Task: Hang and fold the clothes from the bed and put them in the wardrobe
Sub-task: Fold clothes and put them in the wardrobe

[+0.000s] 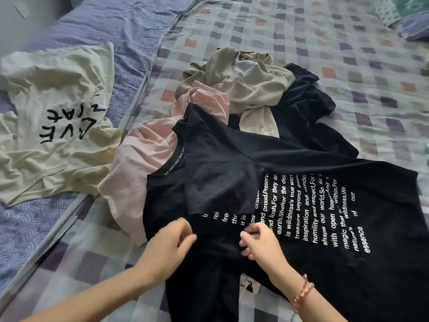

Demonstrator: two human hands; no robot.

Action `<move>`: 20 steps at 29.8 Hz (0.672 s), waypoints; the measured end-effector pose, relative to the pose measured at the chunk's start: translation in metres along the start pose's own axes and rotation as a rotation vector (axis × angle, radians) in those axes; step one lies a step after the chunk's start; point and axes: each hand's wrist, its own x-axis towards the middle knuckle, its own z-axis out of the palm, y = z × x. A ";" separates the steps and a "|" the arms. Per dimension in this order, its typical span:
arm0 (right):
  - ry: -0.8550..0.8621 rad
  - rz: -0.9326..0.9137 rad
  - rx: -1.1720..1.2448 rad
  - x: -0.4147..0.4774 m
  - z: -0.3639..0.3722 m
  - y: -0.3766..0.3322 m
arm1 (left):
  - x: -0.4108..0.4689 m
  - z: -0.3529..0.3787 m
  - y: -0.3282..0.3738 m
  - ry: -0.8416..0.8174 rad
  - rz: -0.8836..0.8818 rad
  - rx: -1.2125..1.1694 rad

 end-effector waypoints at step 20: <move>-0.385 0.446 0.920 -0.085 -0.002 -0.039 | -0.035 -0.004 -0.035 -0.094 0.737 0.395</move>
